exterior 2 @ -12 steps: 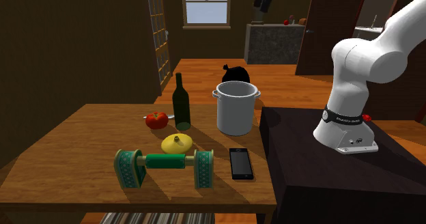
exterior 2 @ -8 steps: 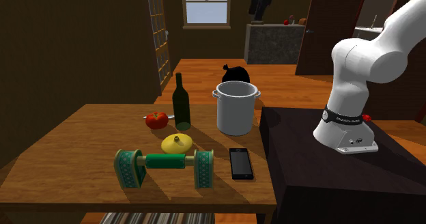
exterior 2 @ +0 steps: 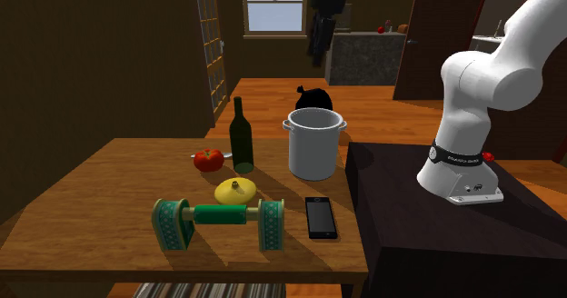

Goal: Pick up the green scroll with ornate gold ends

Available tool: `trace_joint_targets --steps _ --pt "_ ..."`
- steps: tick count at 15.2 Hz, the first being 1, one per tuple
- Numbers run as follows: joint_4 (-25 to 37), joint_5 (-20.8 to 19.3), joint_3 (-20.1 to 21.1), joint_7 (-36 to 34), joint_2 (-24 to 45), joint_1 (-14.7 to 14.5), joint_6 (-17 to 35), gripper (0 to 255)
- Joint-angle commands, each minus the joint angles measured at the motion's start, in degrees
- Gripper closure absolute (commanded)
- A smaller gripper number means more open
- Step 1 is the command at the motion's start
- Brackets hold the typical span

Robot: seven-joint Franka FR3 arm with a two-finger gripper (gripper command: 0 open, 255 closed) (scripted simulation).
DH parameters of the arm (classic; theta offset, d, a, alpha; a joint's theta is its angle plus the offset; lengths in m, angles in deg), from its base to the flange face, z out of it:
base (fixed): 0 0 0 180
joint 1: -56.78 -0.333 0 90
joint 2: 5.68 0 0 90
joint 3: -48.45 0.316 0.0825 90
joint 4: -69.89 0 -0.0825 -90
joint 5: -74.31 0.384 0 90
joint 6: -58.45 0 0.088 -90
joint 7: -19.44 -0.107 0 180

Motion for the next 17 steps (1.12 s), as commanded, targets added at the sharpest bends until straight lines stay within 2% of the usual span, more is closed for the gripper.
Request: trace_joint_targets --steps 1,9,17 --pt "-0.5 0.2 0.4 -0.8 3.4 -0.1 3.8 0" --pt "0.8 0.0 2.3 -4.6 18.8 -0.3 17.0 0" --pt "7.0 -2.2 3.6 -9.1 36.1 -0.6 27.2 0"
